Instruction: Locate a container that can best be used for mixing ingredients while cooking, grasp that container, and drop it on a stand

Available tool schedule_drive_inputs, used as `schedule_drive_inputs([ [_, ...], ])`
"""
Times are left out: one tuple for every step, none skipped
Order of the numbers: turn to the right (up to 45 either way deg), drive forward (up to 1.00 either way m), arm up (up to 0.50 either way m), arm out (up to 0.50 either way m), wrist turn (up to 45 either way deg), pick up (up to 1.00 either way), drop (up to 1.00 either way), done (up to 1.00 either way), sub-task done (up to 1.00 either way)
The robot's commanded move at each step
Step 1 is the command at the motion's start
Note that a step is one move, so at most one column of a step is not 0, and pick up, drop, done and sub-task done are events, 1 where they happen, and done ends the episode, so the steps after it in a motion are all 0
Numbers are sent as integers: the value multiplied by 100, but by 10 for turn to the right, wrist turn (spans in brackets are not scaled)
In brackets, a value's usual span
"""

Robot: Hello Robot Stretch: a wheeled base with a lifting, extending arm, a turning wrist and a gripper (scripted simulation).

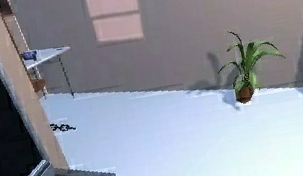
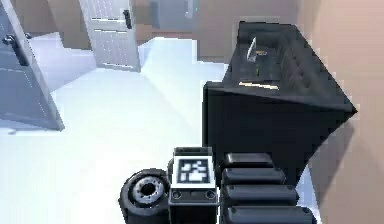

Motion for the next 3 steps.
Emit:
schedule_drive_inputs([
  [450, 0, 0, 0, 0, 0, 0, 0, 0],
  [450, 0, 0, 0, 0, 0, 0, 0, 0],
  [30, 0, 0, 0, 0, 0, 0, 0, 0],
])
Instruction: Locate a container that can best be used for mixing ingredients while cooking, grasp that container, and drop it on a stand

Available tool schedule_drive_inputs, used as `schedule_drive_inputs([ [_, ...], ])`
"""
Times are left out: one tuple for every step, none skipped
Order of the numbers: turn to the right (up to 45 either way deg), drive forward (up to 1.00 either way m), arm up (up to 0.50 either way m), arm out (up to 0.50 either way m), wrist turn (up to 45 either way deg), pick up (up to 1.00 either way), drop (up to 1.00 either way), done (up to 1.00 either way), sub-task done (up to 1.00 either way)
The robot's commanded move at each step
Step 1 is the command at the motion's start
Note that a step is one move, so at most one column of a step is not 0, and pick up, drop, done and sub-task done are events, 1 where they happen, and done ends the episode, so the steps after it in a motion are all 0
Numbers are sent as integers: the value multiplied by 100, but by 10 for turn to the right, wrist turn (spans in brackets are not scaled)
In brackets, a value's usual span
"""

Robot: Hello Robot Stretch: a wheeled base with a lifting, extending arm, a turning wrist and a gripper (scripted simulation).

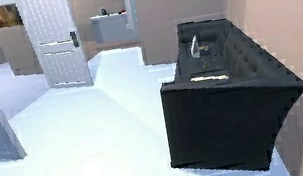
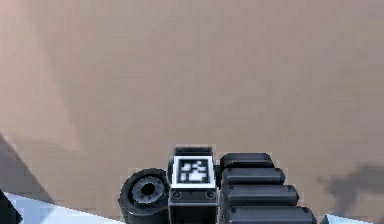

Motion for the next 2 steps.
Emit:
schedule_drive_inputs([
  [-450, 0, 0, 0, 0, 0, 0, 0, 0],
  [-450, 0, 0, 0, 0, 0, 0, 0, 0],
])
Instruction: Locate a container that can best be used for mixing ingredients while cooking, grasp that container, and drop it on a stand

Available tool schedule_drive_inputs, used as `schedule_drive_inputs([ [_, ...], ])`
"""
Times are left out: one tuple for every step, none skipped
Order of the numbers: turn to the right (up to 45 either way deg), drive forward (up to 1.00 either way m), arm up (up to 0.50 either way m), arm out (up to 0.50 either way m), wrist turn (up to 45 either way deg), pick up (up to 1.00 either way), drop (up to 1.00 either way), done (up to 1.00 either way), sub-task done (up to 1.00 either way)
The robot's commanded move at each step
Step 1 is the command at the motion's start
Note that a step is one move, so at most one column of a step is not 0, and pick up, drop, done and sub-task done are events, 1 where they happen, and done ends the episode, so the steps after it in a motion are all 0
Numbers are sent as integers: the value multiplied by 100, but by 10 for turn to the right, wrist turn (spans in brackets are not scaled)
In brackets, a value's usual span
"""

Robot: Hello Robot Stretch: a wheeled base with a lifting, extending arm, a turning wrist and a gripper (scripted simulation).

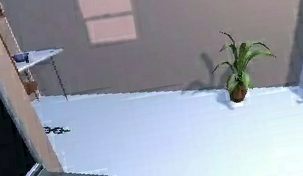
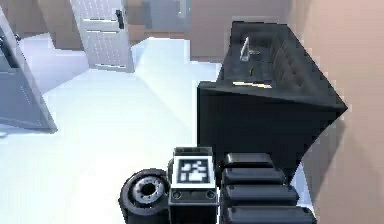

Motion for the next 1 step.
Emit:
schedule_drive_inputs([
  [-450, 0, 0, 0, 0, 0, 0, 0, 0],
])
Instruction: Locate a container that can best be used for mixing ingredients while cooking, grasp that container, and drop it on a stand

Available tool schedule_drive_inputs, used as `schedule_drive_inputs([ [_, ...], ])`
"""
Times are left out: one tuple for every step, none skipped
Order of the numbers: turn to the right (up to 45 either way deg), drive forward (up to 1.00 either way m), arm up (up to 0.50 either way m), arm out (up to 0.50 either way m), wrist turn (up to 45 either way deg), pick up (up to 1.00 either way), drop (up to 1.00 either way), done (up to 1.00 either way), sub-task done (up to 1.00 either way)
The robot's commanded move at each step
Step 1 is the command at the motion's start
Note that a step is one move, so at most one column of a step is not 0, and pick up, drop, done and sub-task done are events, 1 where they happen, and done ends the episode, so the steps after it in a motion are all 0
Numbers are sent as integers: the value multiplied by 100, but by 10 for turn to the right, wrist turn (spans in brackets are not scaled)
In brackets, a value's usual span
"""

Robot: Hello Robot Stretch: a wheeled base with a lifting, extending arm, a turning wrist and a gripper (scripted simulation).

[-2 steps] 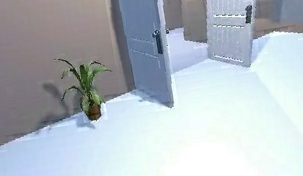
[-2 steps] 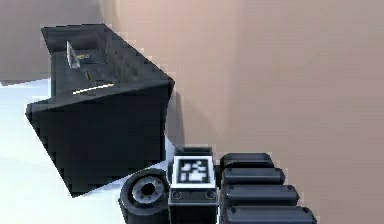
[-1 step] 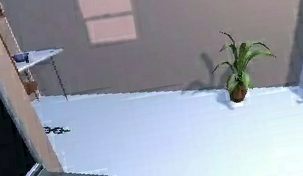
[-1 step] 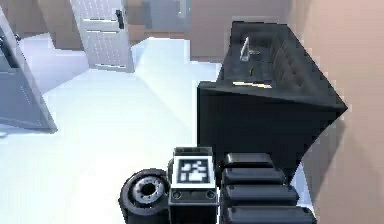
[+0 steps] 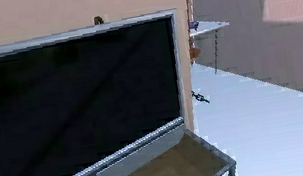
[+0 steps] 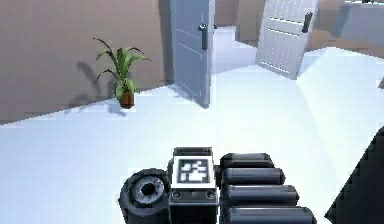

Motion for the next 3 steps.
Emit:
schedule_drive_inputs([
  [-210, 0, 0, 0, 0, 0, 0, 0, 0],
  [-30, 0, 0, 0, 0, 0, 0, 0, 0],
  [450, 0, 0, 0, 0, 0, 0, 0, 0],
])
